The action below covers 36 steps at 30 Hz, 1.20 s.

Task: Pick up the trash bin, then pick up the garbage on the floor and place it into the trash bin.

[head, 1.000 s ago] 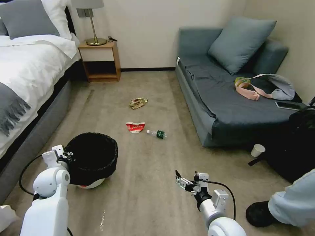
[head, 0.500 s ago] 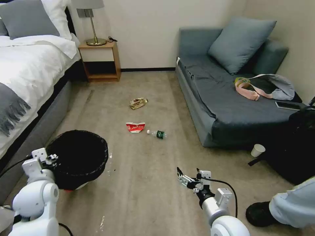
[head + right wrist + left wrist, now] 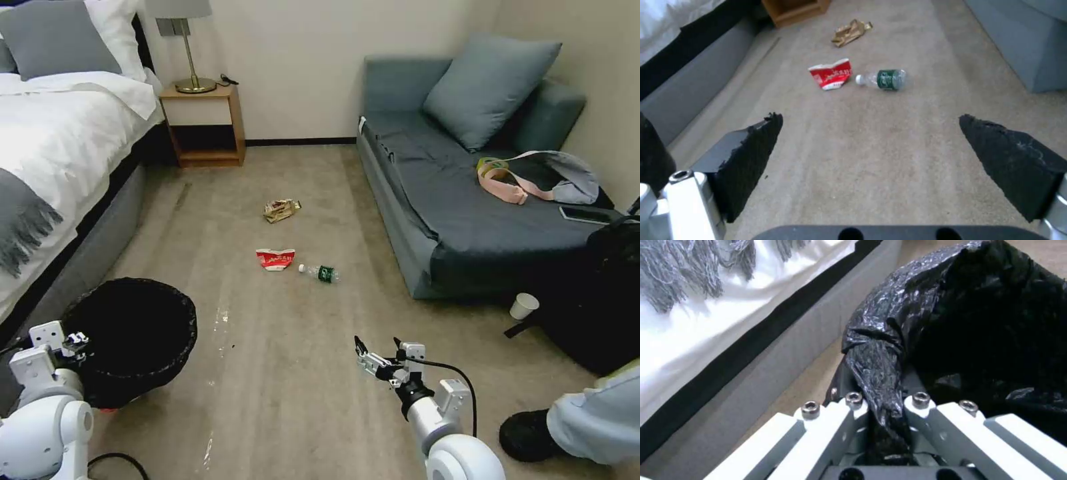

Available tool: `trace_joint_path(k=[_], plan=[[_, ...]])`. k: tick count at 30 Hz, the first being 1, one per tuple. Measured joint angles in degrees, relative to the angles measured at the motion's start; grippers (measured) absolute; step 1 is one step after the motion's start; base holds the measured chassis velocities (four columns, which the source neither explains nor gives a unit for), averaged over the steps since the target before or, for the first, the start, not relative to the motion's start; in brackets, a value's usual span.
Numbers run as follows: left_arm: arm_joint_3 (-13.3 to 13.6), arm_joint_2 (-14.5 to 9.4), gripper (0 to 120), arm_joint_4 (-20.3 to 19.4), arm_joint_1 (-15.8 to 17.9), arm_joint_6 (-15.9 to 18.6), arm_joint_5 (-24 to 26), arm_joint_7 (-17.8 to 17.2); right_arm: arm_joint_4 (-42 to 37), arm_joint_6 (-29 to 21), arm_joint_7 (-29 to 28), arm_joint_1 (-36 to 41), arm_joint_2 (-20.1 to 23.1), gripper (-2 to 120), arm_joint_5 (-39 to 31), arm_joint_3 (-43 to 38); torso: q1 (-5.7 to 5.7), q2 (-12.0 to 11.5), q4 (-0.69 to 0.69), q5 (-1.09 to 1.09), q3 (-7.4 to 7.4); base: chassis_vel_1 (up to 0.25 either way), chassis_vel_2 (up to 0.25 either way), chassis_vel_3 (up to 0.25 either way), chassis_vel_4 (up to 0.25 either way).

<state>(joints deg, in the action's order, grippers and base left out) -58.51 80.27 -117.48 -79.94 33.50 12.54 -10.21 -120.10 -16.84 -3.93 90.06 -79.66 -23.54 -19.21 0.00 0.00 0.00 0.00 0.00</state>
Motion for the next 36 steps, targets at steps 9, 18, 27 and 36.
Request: trace_joint_path(k=[9, 18, 27, 36], plan=[[0.79, 0.22, 3, -0.07, 0.64, -0.47, -0.29, 0.09, 0.33, 0.88, 0.57, 0.20, -0.25, 100, -0.03, -0.23, 0.00, 0.00, 0.00, 0.00, 0.00, 0.000, 0.000, 0.000, 0.000], [1.73, 0.59, 3, 0.20, 1.11, -1.00, -0.98, 0.44, 0.44, 1.25, 0.99, 0.41, -0.38, 100, -0.02, -0.50, 0.00, 0.00, 0.00, 0.01, 0.00, -0.017, 0.019, 0.021, -0.017], [1.46, 0.16, 3, 1.02, 1.31, -1.48, -0.92, 0.97, 0.83, 1.28, 1.07, 0.47, -0.98, 100, 0.79, -0.14, 0.00, 0.00, 0.00, 0.00, 0.00, -0.101, 0.089, 0.086, -0.092], [1.25, -0.34, 3, 1.56, 1.34, -1.90, -0.50, 1.29, 0.83, 1.28, 1.25, 1.21, -1.58, 100, 2.09, 0.35, 0.00, 0.00, 0.00, 0.00, 0.00, -0.058, 0.075, 0.075, -0.058]])
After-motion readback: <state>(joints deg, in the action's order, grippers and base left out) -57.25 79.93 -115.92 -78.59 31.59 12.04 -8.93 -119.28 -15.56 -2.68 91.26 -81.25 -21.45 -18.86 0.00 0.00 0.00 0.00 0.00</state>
